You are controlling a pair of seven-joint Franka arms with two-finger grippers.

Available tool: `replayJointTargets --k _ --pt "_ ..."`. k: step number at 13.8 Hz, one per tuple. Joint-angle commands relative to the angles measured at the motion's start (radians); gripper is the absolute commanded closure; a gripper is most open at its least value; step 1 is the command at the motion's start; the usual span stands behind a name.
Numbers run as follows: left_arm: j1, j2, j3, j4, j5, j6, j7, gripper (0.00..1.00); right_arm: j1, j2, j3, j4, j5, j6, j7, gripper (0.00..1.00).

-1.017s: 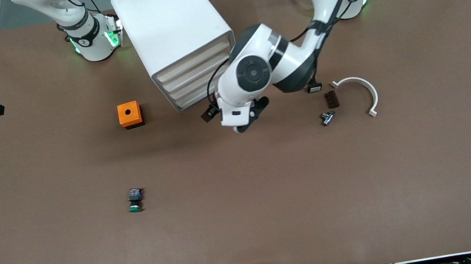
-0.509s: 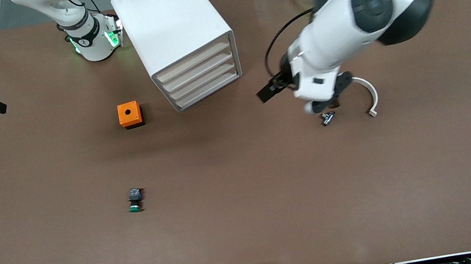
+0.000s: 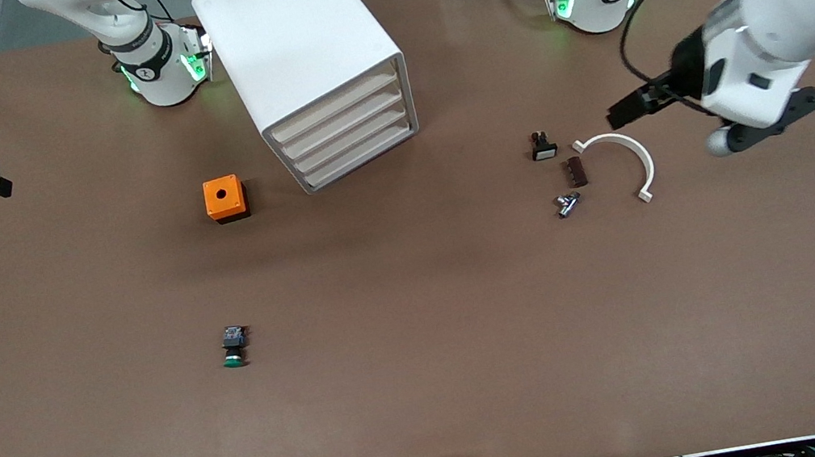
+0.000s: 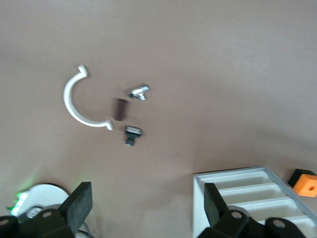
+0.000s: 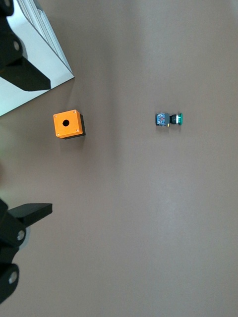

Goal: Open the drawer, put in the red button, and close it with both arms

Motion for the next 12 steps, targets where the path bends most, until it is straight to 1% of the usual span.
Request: replayJointTargets --k 1,4,8,10,12 --pt "0.090 -0.038 -0.011 -0.033 0.036 -0.029 0.135 0.01 0.002 -0.023 0.003 -0.023 0.006 0.014 0.010 0.00" --pt "0.156 -0.063 -0.012 -0.086 0.071 -0.029 0.233 0.01 0.014 -0.023 0.003 -0.023 0.006 0.017 0.008 0.00" --pt "0.181 -0.100 -0.006 -0.132 0.101 -0.026 0.307 0.01 0.032 -0.023 0.003 -0.023 0.006 0.017 0.010 0.00" --pt "0.154 -0.129 0.058 -0.184 0.101 -0.015 0.369 0.01 0.031 -0.023 0.003 -0.023 0.004 0.017 0.008 0.00" --pt "0.097 -0.187 0.145 -0.280 0.101 0.044 0.428 0.01 0.031 -0.023 0.001 -0.023 0.001 0.019 0.008 0.00"
